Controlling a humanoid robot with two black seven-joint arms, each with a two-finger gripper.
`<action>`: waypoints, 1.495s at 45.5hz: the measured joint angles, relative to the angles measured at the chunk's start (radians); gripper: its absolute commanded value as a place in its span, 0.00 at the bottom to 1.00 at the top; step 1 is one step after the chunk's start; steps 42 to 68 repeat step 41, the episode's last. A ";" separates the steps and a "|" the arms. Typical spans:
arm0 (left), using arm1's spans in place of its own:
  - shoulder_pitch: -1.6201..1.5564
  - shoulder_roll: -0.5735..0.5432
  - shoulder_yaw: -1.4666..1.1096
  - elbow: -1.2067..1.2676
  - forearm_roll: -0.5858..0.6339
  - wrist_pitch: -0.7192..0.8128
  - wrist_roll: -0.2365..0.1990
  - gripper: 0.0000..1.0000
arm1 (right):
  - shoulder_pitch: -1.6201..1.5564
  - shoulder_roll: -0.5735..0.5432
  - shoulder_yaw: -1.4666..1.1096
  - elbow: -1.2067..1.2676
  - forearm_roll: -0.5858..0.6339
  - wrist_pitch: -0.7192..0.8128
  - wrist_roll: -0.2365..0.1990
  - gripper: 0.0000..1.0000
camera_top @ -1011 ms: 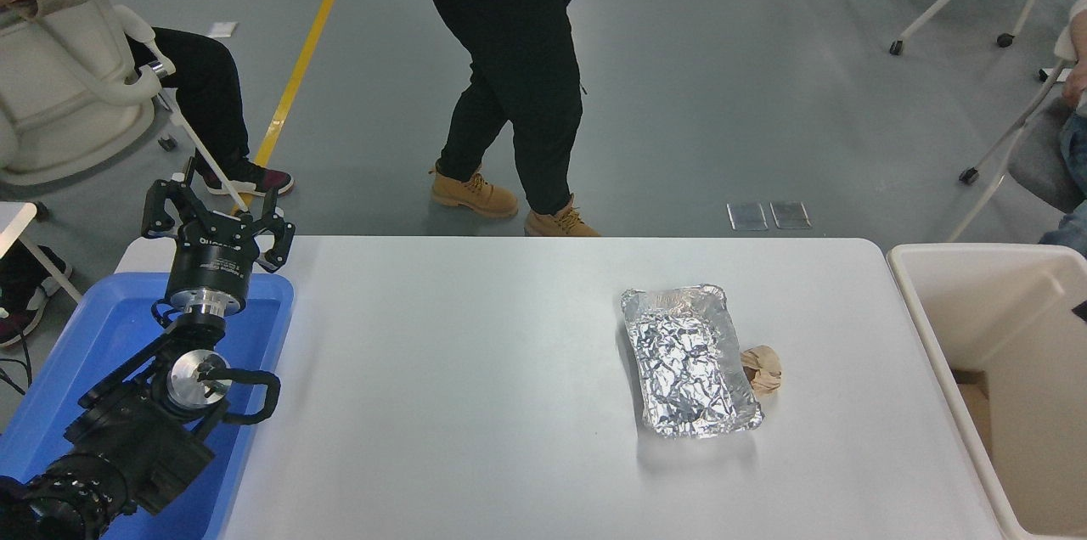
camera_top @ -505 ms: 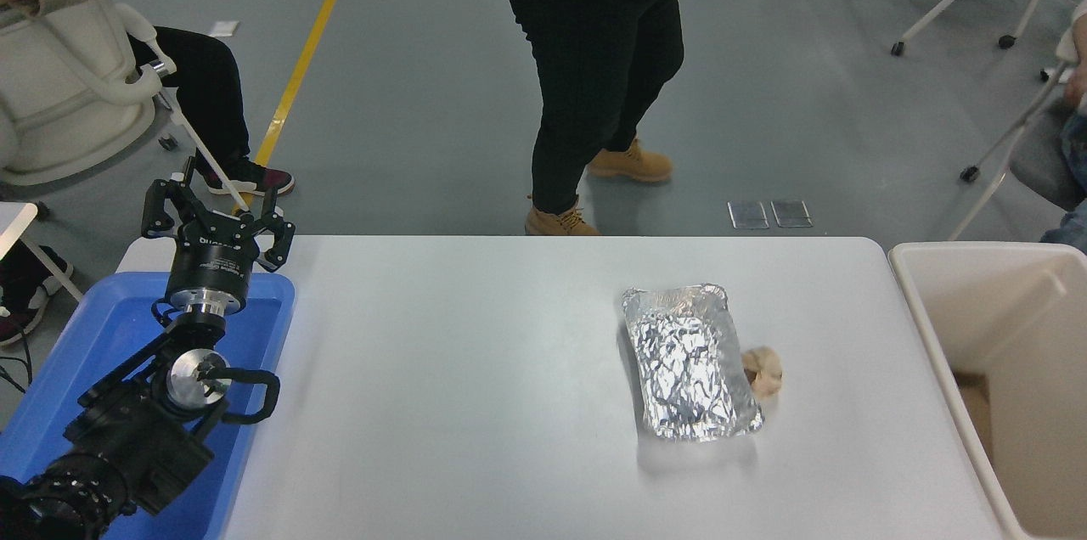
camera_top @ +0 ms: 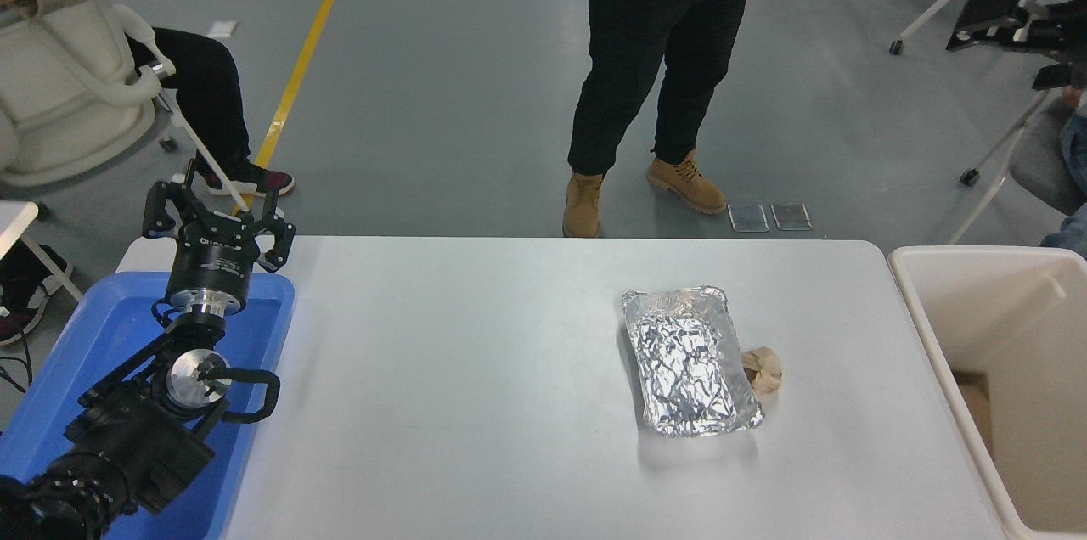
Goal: Pick up paper cup place in dustbin
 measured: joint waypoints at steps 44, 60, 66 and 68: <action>0.001 0.000 0.000 0.001 0.000 0.000 0.000 0.99 | 0.216 0.216 0.024 0.331 -0.002 0.189 0.000 1.00; 0.001 0.000 0.000 0.001 0.000 0.000 0.000 0.99 | 0.216 0.216 0.024 0.331 -0.002 0.189 0.000 1.00; 0.001 0.000 0.000 0.001 0.000 0.000 0.000 0.99 | 0.216 0.216 0.024 0.331 -0.002 0.189 0.000 1.00; 0.001 0.000 0.000 0.001 0.000 0.000 0.000 0.99 | 0.216 0.216 0.024 0.331 -0.002 0.189 0.000 1.00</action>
